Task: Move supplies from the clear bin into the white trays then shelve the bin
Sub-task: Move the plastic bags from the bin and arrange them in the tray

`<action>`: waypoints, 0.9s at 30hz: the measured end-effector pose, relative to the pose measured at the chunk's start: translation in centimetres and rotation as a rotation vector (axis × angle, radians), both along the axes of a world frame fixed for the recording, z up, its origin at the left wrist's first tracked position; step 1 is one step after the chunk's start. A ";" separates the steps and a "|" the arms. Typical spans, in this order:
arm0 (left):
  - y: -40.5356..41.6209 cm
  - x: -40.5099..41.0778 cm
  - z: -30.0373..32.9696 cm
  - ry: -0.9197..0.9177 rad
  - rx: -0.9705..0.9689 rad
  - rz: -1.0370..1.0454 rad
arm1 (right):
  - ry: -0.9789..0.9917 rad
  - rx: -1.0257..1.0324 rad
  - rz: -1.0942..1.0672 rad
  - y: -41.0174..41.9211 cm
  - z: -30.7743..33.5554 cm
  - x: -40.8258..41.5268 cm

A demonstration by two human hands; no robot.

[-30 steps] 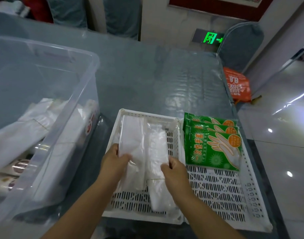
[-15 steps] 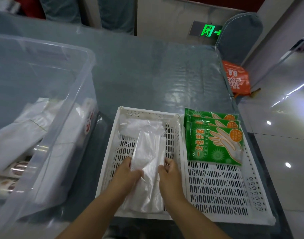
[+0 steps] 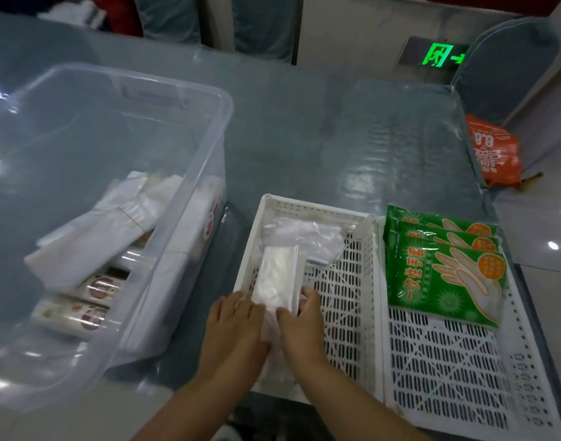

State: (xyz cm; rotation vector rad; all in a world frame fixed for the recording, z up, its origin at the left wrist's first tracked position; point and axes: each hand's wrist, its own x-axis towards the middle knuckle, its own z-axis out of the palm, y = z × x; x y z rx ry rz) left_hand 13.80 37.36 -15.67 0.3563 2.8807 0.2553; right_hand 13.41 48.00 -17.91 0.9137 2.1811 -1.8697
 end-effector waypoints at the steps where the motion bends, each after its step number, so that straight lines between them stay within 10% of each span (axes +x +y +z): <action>1: -0.3 0.1 -0.3 -0.028 -0.026 -0.040 | -0.020 0.030 0.024 -0.3 -0.3 -0.2; 13: -1.4 -0.3 1.1 -0.031 -0.123 -0.168 | -0.056 0.523 0.366 2.6 0.5 0.7; 27: -14.8 -3.7 18.5 0.523 0.040 0.043 | 0.687 0.617 0.541 -5.5 19.3 -8.0</action>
